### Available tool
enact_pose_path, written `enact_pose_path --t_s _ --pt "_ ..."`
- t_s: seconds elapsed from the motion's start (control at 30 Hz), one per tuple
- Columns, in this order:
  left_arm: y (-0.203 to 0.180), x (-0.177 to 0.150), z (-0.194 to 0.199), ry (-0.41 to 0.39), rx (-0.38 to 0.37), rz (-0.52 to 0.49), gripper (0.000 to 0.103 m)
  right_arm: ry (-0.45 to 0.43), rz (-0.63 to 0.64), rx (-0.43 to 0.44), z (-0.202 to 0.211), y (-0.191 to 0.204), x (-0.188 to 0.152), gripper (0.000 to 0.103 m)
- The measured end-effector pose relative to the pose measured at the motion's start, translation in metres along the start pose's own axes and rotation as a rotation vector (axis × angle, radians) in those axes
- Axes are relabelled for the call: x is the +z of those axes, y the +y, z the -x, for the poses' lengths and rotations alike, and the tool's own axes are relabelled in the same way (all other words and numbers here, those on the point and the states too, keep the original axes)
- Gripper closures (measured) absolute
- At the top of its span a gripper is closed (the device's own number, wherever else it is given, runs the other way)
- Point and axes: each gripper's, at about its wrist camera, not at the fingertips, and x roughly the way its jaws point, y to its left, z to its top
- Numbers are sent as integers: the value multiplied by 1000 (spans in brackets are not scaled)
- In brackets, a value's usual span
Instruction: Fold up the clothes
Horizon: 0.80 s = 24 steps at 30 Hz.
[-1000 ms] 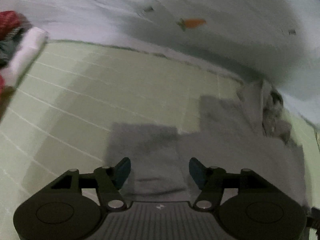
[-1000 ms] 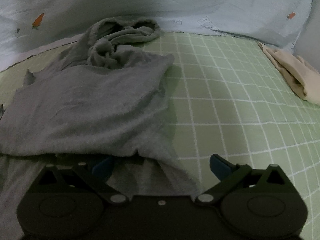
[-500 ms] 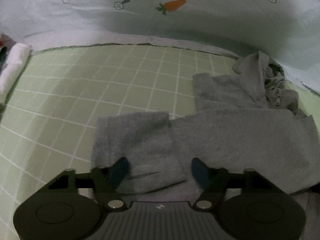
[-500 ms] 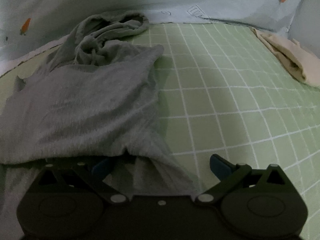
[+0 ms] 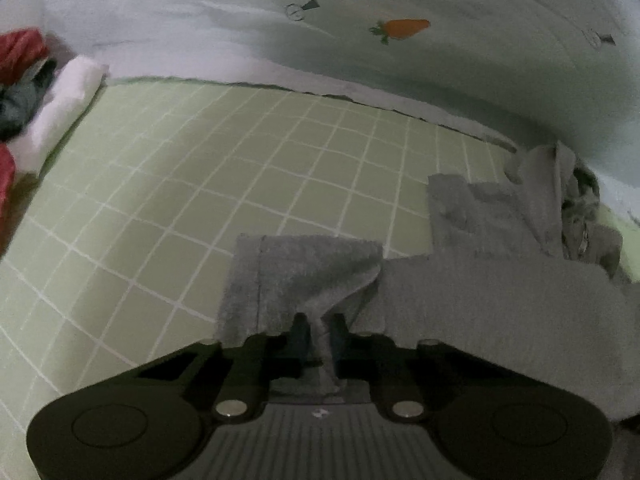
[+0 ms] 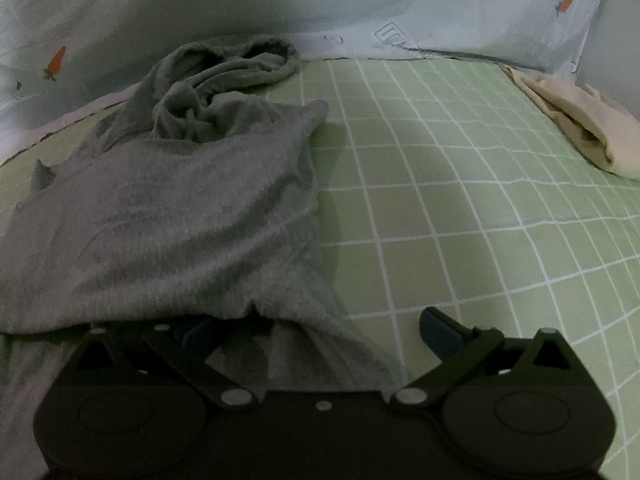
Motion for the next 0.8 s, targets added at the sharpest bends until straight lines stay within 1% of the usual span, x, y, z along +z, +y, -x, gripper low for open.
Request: enact_pose_path --t_s 0.1,0.2,0.33,0.43,0.63,0.8 --pt "2 5 -1 18 -5 41 95 -6 -2 -1 0 0 0 0" --pt "1 7 1 26 -23 57 96 -16 -7 -4 -1 1 0 0" --pt "-3 9 8 14 -32 53 96 -29 -9 -4 0 2 -2 0" --pt "-7 12 16 3 -54 63 96 -38 -9 -1 0 1 -3 0" --pt "-32 18 39 -32 -128 24 96 -53 -10 8 1 0 -5 0" --pt "-68 20 60 -42 -220 -48 96 -59 -36 39 6 -8 -8 0"
